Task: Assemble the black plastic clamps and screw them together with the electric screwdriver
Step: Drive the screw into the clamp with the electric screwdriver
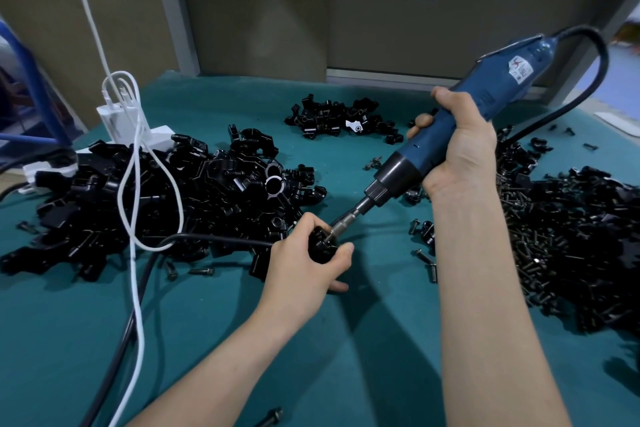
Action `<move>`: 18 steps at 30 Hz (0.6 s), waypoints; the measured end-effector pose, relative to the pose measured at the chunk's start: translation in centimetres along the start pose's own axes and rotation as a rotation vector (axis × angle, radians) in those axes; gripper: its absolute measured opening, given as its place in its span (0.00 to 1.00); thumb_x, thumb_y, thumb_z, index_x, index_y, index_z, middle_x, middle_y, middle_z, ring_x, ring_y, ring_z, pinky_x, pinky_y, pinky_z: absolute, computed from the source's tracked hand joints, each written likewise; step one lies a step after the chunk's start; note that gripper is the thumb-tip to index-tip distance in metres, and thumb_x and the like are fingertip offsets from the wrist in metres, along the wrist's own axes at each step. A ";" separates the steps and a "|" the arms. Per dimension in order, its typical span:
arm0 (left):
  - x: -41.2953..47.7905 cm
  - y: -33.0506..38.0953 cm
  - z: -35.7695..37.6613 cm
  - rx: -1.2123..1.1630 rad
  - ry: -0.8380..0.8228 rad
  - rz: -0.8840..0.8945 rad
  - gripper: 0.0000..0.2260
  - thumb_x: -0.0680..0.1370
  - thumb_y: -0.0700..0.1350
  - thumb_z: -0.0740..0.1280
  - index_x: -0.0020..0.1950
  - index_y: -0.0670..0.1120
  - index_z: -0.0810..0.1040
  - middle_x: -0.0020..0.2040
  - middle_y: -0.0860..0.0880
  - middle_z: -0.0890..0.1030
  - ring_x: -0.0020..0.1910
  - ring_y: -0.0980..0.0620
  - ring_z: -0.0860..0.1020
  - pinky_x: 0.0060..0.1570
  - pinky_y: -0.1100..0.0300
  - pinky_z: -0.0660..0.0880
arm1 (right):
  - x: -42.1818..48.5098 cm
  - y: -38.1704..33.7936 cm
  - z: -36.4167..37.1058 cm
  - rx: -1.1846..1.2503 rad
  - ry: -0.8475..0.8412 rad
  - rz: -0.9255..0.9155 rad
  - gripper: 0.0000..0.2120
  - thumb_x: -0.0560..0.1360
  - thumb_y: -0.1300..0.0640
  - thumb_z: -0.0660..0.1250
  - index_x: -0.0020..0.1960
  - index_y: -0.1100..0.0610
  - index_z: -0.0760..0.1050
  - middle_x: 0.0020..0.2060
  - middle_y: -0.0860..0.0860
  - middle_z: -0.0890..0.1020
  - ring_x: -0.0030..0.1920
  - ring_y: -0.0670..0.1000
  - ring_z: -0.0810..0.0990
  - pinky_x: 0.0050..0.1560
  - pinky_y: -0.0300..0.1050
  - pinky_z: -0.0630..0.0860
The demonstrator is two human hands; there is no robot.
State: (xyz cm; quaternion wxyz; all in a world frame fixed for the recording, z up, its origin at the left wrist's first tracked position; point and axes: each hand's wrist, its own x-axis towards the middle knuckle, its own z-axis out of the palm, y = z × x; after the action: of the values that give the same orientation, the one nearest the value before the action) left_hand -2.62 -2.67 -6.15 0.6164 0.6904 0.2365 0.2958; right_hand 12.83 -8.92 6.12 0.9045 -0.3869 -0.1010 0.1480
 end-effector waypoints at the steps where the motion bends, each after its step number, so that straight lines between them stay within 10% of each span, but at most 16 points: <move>1: 0.0 0.0 0.0 -0.001 0.001 -0.002 0.11 0.71 0.40 0.72 0.38 0.47 0.70 0.39 0.33 0.73 0.39 0.34 0.79 0.28 0.56 0.80 | 0.0 0.0 0.0 -0.002 0.000 0.001 0.14 0.72 0.67 0.68 0.56 0.61 0.68 0.36 0.53 0.74 0.24 0.47 0.73 0.28 0.40 0.73; 10: -0.1 0.0 0.1 -0.049 -0.023 -0.028 0.09 0.72 0.40 0.73 0.39 0.51 0.75 0.30 0.53 0.78 0.36 0.48 0.82 0.29 0.57 0.80 | -0.1 -0.1 0.1 -0.007 -0.015 -0.012 0.15 0.72 0.67 0.68 0.56 0.60 0.68 0.35 0.52 0.75 0.24 0.48 0.73 0.28 0.40 0.72; 18: -0.3 0.5 0.2 -0.064 -0.039 -0.042 0.08 0.72 0.42 0.73 0.43 0.55 0.78 0.33 0.48 0.81 0.35 0.49 0.83 0.30 0.57 0.81 | -0.1 -0.2 -0.2 -0.018 -0.065 0.009 0.14 0.73 0.65 0.68 0.57 0.61 0.69 0.36 0.51 0.75 0.27 0.47 0.73 0.29 0.40 0.72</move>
State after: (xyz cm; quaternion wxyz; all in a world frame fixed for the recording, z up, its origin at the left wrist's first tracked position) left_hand -2.74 -3.08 -5.69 0.6489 0.6708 0.2290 0.2767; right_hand 12.88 -9.21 6.17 0.8966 -0.3905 -0.1298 0.1638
